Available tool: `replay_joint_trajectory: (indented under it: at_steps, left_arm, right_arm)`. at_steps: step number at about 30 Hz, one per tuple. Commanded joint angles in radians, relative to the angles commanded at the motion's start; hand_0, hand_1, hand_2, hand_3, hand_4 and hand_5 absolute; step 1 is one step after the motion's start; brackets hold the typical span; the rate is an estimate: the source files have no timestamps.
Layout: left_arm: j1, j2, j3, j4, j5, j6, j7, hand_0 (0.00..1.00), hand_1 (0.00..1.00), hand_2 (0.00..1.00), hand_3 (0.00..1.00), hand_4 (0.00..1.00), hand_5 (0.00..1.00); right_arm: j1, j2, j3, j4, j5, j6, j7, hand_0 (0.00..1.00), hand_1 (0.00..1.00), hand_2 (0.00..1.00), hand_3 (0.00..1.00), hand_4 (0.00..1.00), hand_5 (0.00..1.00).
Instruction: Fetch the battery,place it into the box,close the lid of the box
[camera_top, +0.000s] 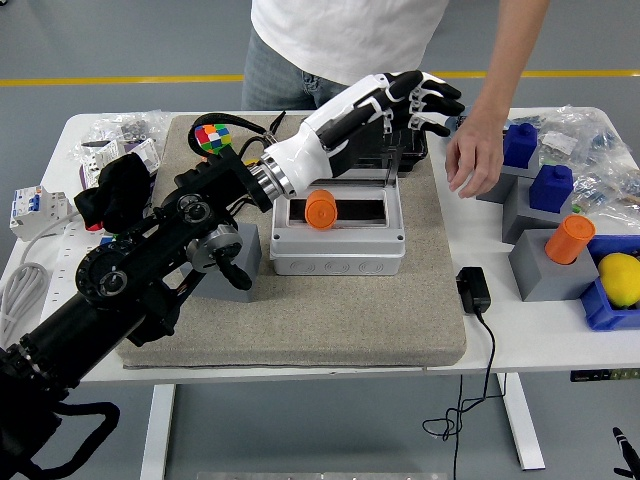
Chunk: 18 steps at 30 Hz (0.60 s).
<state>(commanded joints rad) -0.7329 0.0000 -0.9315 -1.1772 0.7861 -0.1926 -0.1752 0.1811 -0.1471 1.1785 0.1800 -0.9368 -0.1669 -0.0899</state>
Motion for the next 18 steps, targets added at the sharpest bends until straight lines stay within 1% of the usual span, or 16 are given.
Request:
replay_joint_trajectory:
  at_steps: [1,3,4,5,6,7,8,11,13,14,15,18]
  left_arm:
    - [0.002,0.0,-0.01,0.009,-0.045,0.023,-0.009,0.817,0.871,0.83,0.79,0.998,0.998]
    - [0.002,0.0,-0.03,0.029,-0.109,0.065,-0.018,0.817,0.871,0.83,0.79,0.998,0.998]
    - [0.002,0.0,-0.04,0.04,-0.114,0.088,-0.019,0.817,0.871,0.83,0.79,0.998,0.998]
    - [0.002,0.0,-0.053,0.053,-0.09,0.11,-0.014,0.817,0.871,0.83,0.79,0.998,0.998]
    - [0.002,0.0,-0.066,0.065,-0.054,0.135,-0.01,0.817,0.871,0.83,0.79,0.998,0.998]
    - [0.002,0.0,-0.077,0.076,-0.015,0.158,-0.007,0.906,0.942,0.893,0.861,0.998,0.998]
    - [0.002,0.0,-0.085,0.084,0.02,0.177,-0.004,0.906,0.942,0.893,0.861,0.998,0.998]
    - [0.002,0.0,-0.099,0.108,0.14,0.21,0.009,0.906,0.942,0.893,0.861,0.998,0.998]
    - [0.001,0.0,-0.105,0.135,0.222,0.227,0.017,0.906,0.942,0.893,0.861,0.998,0.998]
    - [0.0,0.0,-0.105,0.148,0.261,0.238,0.02,0.94,0.948,0.897,0.865,0.998,0.998]
    - [-0.002,0.0,-0.102,0.16,0.307,0.241,0.022,0.94,0.948,0.897,0.865,0.998,0.998]
    - [-0.007,0.0,-0.091,0.184,0.437,0.232,0.037,0.94,0.948,0.897,0.865,0.998,0.998]
  right_arm:
    - [0.0,0.001,-0.001,0.0,0.001,0.0,0.001,0.843,0.781,0.767,0.811,0.998,0.998]
    - [0.001,0.001,-0.002,0.0,0.003,-0.001,0.002,0.843,0.781,0.767,0.811,0.998,0.998]
    - [0.001,0.002,-0.002,0.0,0.004,-0.001,0.002,0.843,0.781,0.767,0.811,0.998,0.998]
    - [0.001,0.002,-0.003,0.0,0.005,-0.001,0.002,0.843,0.781,0.767,0.811,0.998,0.998]
    - [0.001,0.002,-0.002,0.0,0.004,-0.001,0.002,0.843,0.781,0.767,0.811,0.998,0.998]
    - [0.001,0.002,0.0,0.0,0.002,0.0,0.001,0.843,0.781,0.767,0.811,0.998,0.998]
    - [0.0,0.002,0.0,0.0,0.002,0.0,0.0,0.843,0.78,0.767,0.811,0.998,0.998]
    - [0.0,0.001,0.002,0.0,0.0,0.001,-0.001,0.843,0.78,0.767,0.811,0.998,0.998]
    - [0.0,0.0,0.001,0.0,0.001,0.0,-0.001,0.843,0.78,0.767,0.811,0.998,0.998]
    - [0.0,0.0,0.0,0.0,0.002,0.0,-0.001,0.843,0.78,0.767,0.811,0.998,0.998]
    - [0.0,-0.001,-0.001,0.0,0.004,0.0,-0.001,0.843,0.78,0.767,0.811,0.998,0.998]
    - [-0.002,-0.002,0.0,0.0,0.003,-0.001,-0.001,0.843,0.78,0.767,0.811,0.998,0.998]
